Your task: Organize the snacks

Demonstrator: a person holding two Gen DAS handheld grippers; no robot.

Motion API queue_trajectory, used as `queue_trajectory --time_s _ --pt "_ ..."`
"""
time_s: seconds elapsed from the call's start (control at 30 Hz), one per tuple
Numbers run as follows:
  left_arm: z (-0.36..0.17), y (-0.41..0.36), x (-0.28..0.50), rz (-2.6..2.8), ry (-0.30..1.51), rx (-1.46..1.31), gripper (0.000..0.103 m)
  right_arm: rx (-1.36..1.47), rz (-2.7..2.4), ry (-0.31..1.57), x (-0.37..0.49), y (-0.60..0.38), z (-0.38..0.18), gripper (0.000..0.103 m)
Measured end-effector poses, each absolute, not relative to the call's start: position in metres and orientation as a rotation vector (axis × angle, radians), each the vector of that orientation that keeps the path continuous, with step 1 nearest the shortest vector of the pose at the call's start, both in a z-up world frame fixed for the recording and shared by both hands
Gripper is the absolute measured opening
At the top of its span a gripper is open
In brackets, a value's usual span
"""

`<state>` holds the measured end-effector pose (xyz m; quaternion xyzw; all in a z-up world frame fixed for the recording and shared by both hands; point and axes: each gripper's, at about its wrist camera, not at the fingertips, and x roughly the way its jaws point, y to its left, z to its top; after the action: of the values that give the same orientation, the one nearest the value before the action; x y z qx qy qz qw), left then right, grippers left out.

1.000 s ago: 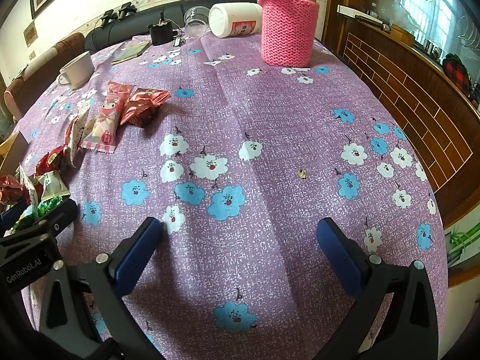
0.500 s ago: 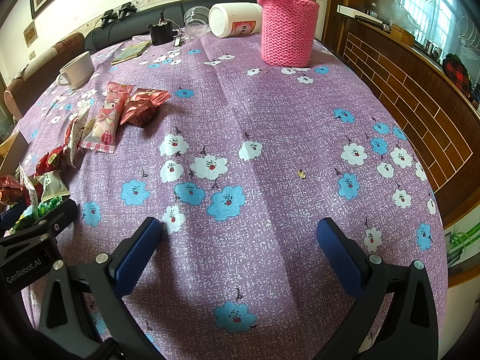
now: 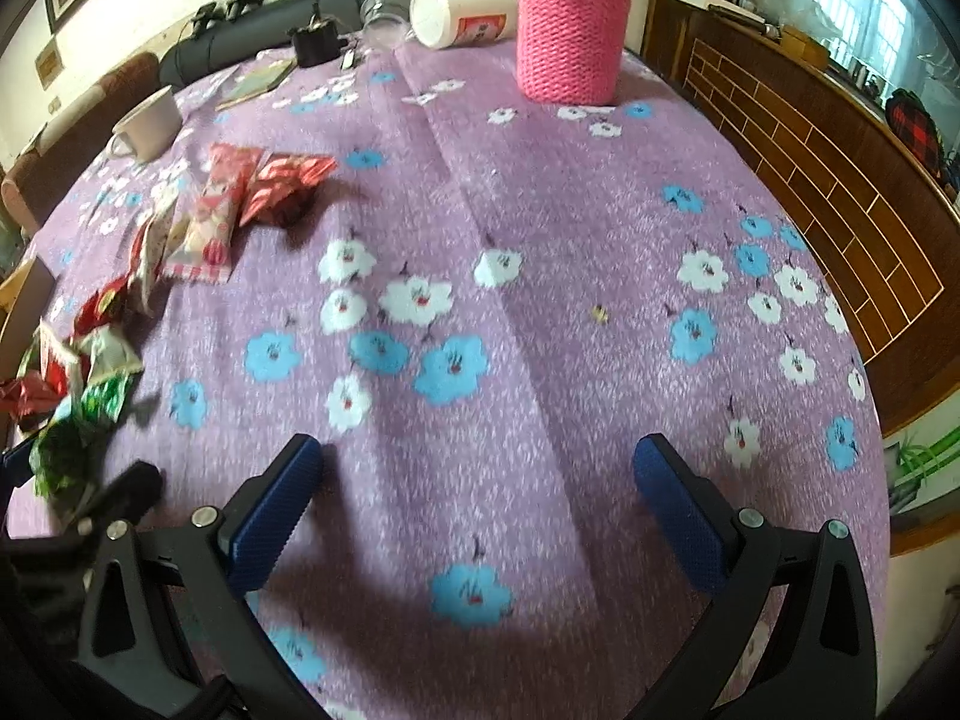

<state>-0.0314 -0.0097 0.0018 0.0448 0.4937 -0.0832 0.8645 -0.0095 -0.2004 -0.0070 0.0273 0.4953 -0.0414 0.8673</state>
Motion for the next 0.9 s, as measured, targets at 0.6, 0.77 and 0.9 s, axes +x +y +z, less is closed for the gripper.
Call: queue_trajectory --time_s 0.6,0.77,0.9 --pt "0.128 0.165 -0.165 -0.061 0.468 -0.025 0.101 0.134 0.103 0.680 -0.083 -0.163 0.063 0.097" --pt "0.098 0.194 -0.152 -0.146 0.599 -0.192 0.090 0.097 0.290 0.843 -0.058 -0.106 0.044 0.088" --pt "0.083 0.182 -0.145 -0.200 0.659 -0.185 0.087 0.030 0.387 0.886 -0.043 -0.064 0.025 0.076"
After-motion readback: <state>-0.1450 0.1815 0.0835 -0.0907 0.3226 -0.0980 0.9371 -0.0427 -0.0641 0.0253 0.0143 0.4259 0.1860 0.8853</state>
